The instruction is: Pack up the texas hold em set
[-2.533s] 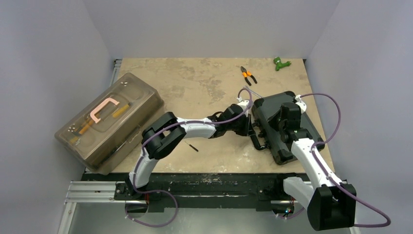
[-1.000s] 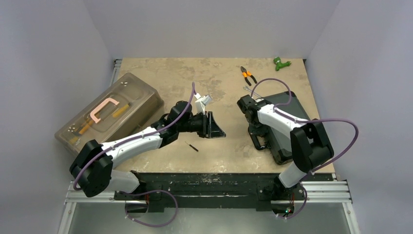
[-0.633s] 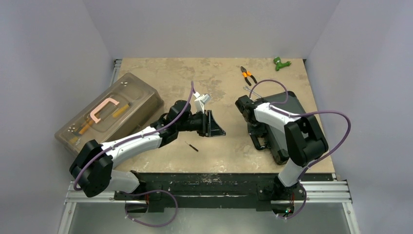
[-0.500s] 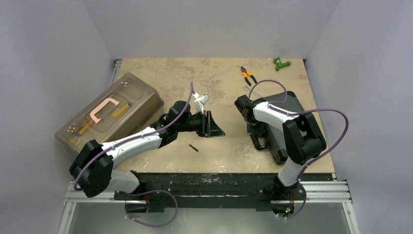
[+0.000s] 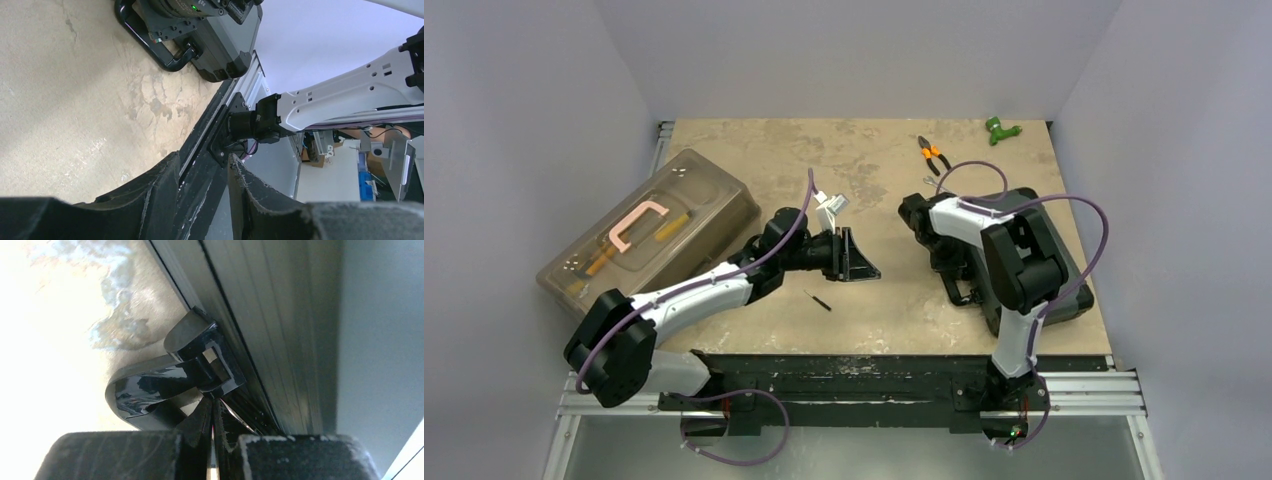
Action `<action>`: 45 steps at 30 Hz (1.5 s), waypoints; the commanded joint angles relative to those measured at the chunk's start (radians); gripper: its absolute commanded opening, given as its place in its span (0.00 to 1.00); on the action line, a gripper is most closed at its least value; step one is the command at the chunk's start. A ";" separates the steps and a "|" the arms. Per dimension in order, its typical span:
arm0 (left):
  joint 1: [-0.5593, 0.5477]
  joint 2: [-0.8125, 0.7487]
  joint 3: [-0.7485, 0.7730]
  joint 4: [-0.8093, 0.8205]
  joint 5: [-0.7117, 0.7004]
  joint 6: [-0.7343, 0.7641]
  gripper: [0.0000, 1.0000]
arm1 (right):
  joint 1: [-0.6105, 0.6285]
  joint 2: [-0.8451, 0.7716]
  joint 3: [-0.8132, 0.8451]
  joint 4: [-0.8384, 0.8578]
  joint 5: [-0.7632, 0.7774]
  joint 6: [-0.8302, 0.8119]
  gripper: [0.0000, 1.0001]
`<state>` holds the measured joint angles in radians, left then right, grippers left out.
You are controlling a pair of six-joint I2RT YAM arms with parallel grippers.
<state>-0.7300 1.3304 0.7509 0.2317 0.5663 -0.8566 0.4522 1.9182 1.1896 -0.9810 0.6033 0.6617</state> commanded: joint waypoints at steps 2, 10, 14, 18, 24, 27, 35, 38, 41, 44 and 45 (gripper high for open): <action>0.028 -0.050 -0.020 0.075 0.048 -0.013 0.39 | -0.103 0.115 -0.055 -0.053 0.221 0.137 0.00; 0.052 -0.056 -0.034 0.084 0.082 -0.014 0.39 | 0.011 -0.027 0.033 -0.029 0.271 -0.001 0.00; 0.053 -0.068 -0.044 0.087 0.080 -0.018 0.39 | 0.030 -0.172 0.079 0.062 0.158 -0.115 0.00; 0.060 -0.100 -0.044 0.058 0.076 -0.015 0.40 | 0.031 -0.275 0.133 0.091 0.094 -0.157 0.00; 0.072 -0.221 0.020 -0.147 0.003 0.083 0.44 | 0.030 -0.476 0.129 0.181 -0.011 -0.216 0.00; 0.082 -0.305 0.097 -0.329 -0.078 0.174 0.47 | 0.031 -0.628 0.076 0.266 -0.079 -0.253 0.08; 0.095 -0.508 0.369 -0.701 -0.440 0.405 0.59 | 0.031 -1.019 0.027 0.346 -0.125 -0.348 0.28; 0.095 -0.573 0.437 -0.762 -0.557 0.450 0.63 | 0.030 -1.094 0.047 0.312 -0.078 -0.371 0.36; 0.094 -0.652 0.473 -0.790 -0.670 0.479 0.68 | 0.030 -1.179 0.058 0.299 -0.039 -0.392 0.51; 0.094 -0.710 0.502 -0.814 -0.751 0.500 0.73 | 0.031 -1.239 0.067 0.295 -0.020 -0.413 0.71; 0.095 -0.725 0.512 -0.823 -0.774 0.506 0.75 | 0.030 -1.254 0.069 0.294 -0.015 -0.419 0.77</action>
<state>-0.6415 0.6468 1.2144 -0.5079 -0.0292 -0.4240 0.4789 0.7151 1.2221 -0.6868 0.5396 0.2955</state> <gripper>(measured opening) 0.716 0.675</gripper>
